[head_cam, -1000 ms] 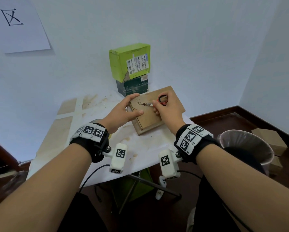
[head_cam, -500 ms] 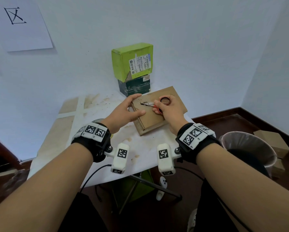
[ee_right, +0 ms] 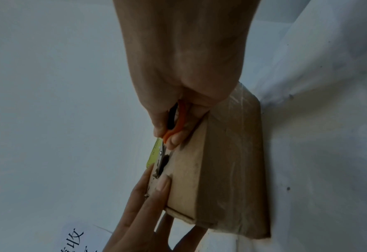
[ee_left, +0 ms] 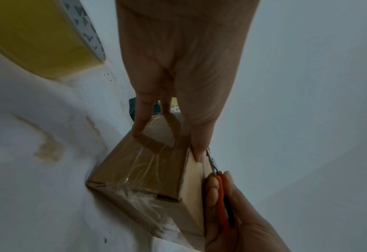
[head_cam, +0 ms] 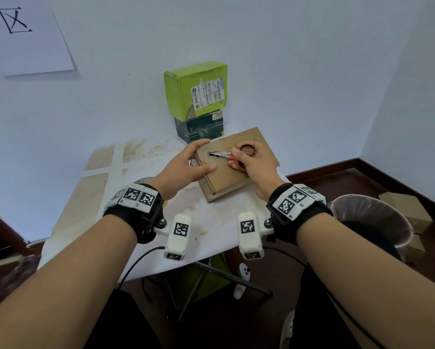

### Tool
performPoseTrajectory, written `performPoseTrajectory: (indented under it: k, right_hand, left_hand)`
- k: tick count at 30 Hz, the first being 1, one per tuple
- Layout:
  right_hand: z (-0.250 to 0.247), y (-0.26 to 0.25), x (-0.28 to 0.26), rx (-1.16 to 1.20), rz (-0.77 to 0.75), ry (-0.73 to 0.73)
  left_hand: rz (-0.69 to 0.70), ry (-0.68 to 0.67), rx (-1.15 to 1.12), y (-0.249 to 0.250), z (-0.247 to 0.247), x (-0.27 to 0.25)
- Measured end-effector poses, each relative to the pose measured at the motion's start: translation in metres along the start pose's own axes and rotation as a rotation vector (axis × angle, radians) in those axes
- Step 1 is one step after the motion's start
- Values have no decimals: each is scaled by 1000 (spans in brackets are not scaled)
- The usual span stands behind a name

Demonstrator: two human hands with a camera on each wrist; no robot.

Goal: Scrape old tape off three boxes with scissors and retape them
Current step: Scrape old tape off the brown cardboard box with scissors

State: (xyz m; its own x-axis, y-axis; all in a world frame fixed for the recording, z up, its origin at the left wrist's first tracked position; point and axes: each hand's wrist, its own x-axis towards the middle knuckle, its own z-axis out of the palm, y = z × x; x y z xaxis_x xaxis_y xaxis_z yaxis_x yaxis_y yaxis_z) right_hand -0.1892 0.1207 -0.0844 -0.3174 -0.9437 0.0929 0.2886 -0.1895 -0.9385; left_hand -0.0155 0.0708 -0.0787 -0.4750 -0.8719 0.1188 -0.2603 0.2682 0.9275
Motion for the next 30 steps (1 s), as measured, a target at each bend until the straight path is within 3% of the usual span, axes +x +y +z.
performPoseTrajectory:
  k: [7, 16, 23, 26, 30]
  right_hand:
    - [-4, -4, -2, 12, -6, -10]
    - [-8, -17, 18, -82, -133, 186]
    - [2, -22, 34, -816, -458, 50]
    - [-1, -17, 37, -1098, -384, -11]
    - [-4, -14, 36, -1347, -397, -78]
  left_hand:
    - [2, -7, 7, 2, -1, 0]
    - [-10, -19, -2, -1, -5, 3]
    - [14, -45, 12, -4, -8, 5]
    - [41, -64, 89, -6, -10, 6]
    - [169, -49, 374, -4, -16, 9]
